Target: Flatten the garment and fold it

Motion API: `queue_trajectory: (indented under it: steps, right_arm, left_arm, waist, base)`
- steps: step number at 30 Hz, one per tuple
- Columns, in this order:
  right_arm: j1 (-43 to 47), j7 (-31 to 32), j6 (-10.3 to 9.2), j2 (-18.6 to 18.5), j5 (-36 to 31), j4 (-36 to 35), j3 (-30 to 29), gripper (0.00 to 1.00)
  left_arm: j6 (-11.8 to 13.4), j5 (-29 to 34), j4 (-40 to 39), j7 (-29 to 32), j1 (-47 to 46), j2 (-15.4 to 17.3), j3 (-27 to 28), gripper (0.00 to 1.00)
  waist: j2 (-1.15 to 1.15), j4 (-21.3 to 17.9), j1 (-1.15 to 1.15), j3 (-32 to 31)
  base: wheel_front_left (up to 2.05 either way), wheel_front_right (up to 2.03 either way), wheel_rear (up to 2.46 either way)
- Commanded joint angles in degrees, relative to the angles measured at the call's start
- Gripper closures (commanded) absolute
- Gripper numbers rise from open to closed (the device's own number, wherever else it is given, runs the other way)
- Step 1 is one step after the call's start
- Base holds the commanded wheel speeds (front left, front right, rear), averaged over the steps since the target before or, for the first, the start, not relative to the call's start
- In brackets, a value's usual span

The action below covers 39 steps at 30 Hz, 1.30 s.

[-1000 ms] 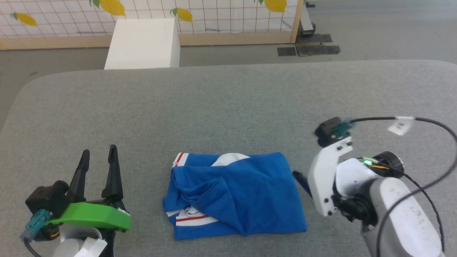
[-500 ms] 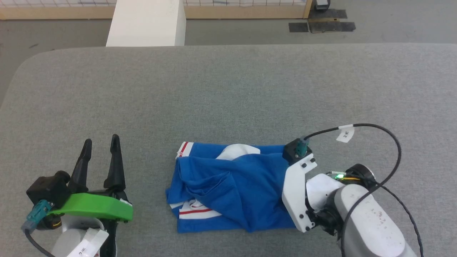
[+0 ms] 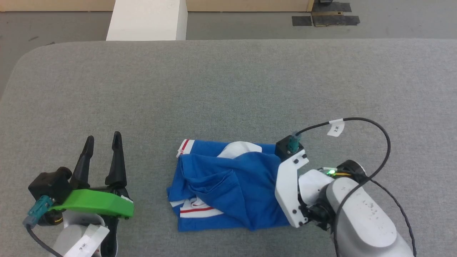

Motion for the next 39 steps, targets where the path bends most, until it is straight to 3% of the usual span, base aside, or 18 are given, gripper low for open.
queue_trajectory:
  steps: [1,10,16,29,39]
  right_arm:
    - [1.1,-0.4,-0.06,0.3,0.5,1.9,0.7,1.0]
    - [-0.3,-3.1,-0.06,-0.8,2.0,0.8,-0.2,1.0]
    - [-1.9,-2.9,-0.06,-3.5,3.3,-2.0,0.1,1.0]
    - [-7.2,1.4,-0.06,-14.7,6.5,-7.5,-1.6,1.0]
    - [-12.8,0.8,-0.06,-23.0,3.8,-5.4,-11.0,1.0]
  left_arm:
    - [-0.4,-0.1,0.4,-0.4,-0.9,-0.1,0.1,0.0]
    - [-0.3,0.9,1.2,-0.6,0.0,0.2,0.2,0.0]
    - [0.7,1.8,0.6,-0.5,1.5,0.8,0.2,0.0]
    - [3.6,4.8,-2.6,1.3,3.6,3.0,-0.4,0.0]
    - [5.0,5.7,-9.3,2.9,1.9,5.8,1.0,0.0]
  waist:
    - [0.0,0.0,0.0,-0.1]
    - [0.0,-0.6,0.0,-2.7]
    - [0.0,-1.9,0.0,-4.2]
    - [0.0,-9.6,0.0,-2.3]
    - [0.0,-13.8,0.0,7.4]
  base:
    - [0.0,0.0,0.0]
    - [0.0,0.0,0.0]
    - [0.0,0.0,0.0]
    - [0.0,0.0,0.0]
    - [0.0,0.0,0.0]
